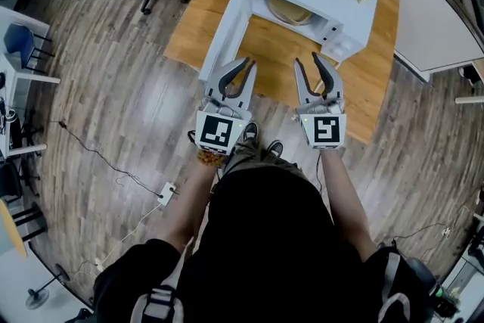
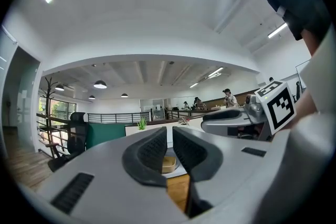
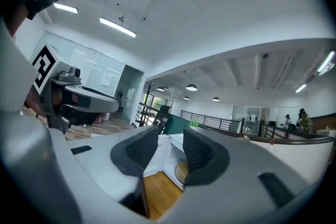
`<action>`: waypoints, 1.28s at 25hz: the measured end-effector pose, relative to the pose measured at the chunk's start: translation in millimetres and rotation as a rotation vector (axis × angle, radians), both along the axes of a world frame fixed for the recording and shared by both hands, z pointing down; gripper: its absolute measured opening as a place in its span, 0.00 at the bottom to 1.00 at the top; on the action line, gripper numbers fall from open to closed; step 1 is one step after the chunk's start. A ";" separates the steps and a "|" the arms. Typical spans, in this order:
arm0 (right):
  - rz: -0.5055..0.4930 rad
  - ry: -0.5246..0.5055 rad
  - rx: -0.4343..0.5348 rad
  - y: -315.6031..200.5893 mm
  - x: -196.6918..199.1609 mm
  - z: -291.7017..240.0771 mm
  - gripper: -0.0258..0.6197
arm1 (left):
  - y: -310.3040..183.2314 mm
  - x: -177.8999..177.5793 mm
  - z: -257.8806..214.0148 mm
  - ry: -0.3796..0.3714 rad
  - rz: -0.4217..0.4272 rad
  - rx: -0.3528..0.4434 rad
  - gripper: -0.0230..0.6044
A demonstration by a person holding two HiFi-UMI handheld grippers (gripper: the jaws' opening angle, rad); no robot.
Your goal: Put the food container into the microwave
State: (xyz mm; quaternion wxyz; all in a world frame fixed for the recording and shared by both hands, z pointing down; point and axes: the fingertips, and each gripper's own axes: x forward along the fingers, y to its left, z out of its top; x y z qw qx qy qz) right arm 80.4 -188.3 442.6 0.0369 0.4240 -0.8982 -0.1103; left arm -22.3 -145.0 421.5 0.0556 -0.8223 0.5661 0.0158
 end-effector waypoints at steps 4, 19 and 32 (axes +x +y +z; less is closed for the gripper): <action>-0.028 0.002 0.031 16.3 3.4 -4.0 0.24 | 8.5 4.6 0.0 0.030 -0.044 0.019 0.10; 0.063 -0.141 -0.020 54.4 50.2 -18.9 0.22 | 42.9 61.7 -41.4 0.005 -0.120 0.116 0.10; 0.236 -0.112 0.043 53.5 62.3 -37.0 0.21 | 28.0 72.3 -57.0 0.063 0.026 0.176 0.10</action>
